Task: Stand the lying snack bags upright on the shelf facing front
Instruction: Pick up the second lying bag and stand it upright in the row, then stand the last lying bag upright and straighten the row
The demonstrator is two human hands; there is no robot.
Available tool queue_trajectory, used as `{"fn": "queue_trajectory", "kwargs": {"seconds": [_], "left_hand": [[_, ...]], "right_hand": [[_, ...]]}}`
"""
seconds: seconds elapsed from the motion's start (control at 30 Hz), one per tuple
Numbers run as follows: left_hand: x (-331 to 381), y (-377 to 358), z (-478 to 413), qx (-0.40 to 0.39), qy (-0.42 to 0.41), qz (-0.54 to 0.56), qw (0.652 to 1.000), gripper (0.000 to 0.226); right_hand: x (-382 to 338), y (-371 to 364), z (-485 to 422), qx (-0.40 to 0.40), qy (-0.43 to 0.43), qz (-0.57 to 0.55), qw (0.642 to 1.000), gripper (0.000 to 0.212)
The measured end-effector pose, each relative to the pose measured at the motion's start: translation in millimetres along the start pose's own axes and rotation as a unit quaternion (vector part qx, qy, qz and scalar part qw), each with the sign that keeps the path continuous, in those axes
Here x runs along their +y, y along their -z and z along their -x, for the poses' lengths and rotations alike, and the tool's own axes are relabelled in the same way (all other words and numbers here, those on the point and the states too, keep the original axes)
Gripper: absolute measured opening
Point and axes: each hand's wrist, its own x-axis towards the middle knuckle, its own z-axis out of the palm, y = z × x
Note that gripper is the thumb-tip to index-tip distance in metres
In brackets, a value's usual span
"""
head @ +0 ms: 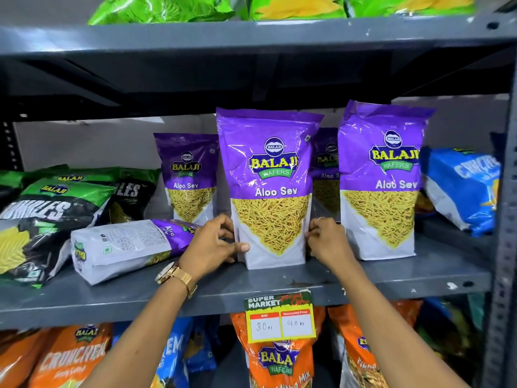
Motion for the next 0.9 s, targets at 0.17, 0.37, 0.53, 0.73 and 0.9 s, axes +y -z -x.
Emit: {"fn": "queue_trajectory", "kwargs": {"seconds": [0.17, 0.37, 0.53, 0.73, 0.9], "left_hand": [[8, 13, 8, -0.045, -0.032, -0.122, 0.991, 0.052], [18, 78, -6, -0.072, -0.112, -0.301, 0.944, 0.042], [-7, 161, -34, -0.073, -0.049, -0.44, 0.894, 0.045], [-59, 213, -45, -0.151, 0.144, -0.391, 0.896, 0.055], [-75, 208, -40, -0.098, 0.179, -0.351, 0.914, 0.089]], "right_hand": [[-12, 6, 24, 0.054, 0.045, 0.088, 0.994, 0.027], [-68, -15, 70, 0.187, 0.188, 0.034, 0.964, 0.025], [-136, -96, 84, -0.033, 0.131, 0.024, 0.991, 0.053], [-180, -180, 65, -0.23, -0.014, 0.06, 0.971, 0.089], [-192, -202, 64, -0.219, -0.055, 0.056, 0.973, 0.099]]}}
